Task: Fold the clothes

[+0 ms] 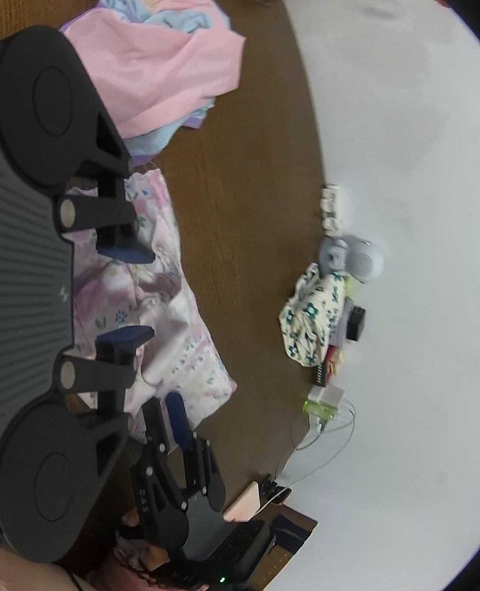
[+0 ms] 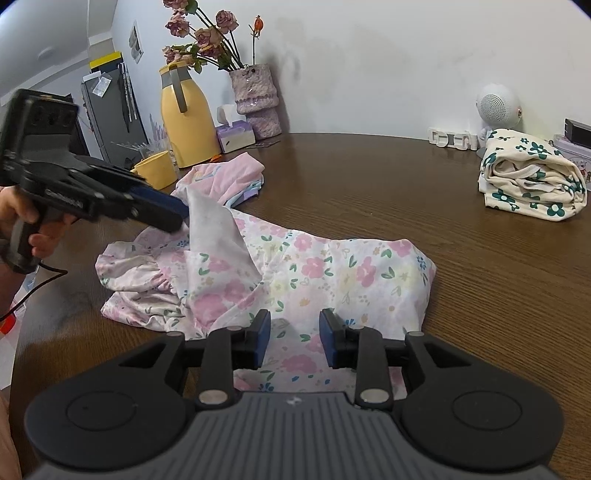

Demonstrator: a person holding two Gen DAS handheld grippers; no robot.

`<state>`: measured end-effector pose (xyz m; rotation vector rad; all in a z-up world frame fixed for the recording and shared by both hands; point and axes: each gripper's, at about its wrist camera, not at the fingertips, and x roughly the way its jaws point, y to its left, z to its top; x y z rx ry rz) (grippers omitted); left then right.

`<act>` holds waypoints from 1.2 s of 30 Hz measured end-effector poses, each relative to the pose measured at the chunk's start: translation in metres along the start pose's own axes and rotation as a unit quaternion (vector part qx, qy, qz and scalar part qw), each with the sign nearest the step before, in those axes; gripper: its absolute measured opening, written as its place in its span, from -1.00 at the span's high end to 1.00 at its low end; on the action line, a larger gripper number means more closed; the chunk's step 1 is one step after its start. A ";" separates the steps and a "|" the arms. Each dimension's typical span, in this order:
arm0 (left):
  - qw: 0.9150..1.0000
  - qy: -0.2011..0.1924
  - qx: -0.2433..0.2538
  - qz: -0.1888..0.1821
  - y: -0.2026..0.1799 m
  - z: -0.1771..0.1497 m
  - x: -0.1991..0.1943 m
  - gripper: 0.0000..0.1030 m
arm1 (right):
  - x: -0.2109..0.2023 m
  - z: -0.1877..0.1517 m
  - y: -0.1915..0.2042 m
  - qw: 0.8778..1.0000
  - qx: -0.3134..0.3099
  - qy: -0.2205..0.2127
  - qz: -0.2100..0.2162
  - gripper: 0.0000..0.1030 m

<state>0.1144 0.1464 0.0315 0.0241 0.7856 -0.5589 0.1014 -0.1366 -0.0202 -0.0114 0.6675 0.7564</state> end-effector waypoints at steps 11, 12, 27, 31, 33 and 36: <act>0.999 -0.002 -0.014 -0.038 0.003 0.015 0.008 0.88 | 0.000 0.000 0.000 1.000 0.002 0.001 0.003 0.41; 0.999 -0.010 -0.014 -0.043 0.001 0.015 0.001 0.88 | 0.000 0.000 0.000 1.000 0.002 0.001 0.003 0.41; 0.998 -0.050 -0.001 -0.036 -0.020 -0.002 -0.048 0.95 | 0.001 -0.001 0.003 1.000 -0.008 0.002 -0.004 0.40; 1.000 -0.016 -0.017 0.017 -0.011 -0.019 -0.037 0.93 | 0.001 0.000 0.003 1.000 -0.010 0.002 -0.005 0.40; 0.999 -0.013 -0.032 0.025 -0.003 -0.028 -0.036 0.80 | 0.001 0.000 0.003 1.000 -0.010 0.002 -0.005 0.39; 0.998 -0.050 -0.045 0.005 0.004 -0.034 -0.052 0.52 | 0.001 -0.001 0.003 1.000 -0.010 0.002 -0.004 0.39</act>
